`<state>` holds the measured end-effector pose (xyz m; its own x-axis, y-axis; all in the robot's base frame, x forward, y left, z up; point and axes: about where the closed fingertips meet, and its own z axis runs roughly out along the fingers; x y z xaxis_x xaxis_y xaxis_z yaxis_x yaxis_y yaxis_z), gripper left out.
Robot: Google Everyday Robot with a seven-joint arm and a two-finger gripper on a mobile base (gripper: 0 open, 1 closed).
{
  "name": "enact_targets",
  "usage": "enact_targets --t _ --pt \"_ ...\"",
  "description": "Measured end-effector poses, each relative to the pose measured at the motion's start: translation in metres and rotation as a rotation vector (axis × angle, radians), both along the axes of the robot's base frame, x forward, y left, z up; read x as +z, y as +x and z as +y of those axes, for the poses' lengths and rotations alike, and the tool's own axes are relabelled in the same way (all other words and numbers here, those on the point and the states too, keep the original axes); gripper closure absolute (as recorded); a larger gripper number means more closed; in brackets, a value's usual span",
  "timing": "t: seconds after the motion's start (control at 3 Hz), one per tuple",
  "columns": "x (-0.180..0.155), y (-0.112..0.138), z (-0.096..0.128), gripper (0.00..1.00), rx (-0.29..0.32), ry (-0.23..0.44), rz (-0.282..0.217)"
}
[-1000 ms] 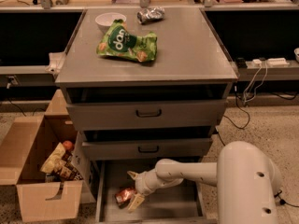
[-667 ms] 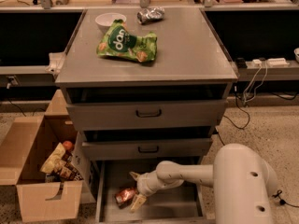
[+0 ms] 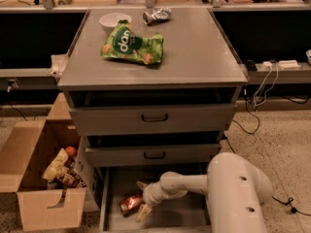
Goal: Pick coke can from bottom drawer and place on counter
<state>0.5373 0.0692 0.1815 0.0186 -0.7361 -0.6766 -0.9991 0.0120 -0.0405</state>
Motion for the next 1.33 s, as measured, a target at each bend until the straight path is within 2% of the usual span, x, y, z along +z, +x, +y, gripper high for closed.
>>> enact_targets --t 0.33,0.67,1.0,1.33 --pt "-0.030 0.009 0.000 0.00 -0.010 -0.015 -0.001" --pt "-0.046 0.015 0.000 0.00 -0.010 -0.025 0.006" --pt "-0.063 0.019 -0.001 0.14 -0.010 -0.037 0.023" --pt "-0.073 0.021 -0.002 0.37 -0.007 -0.044 0.035"
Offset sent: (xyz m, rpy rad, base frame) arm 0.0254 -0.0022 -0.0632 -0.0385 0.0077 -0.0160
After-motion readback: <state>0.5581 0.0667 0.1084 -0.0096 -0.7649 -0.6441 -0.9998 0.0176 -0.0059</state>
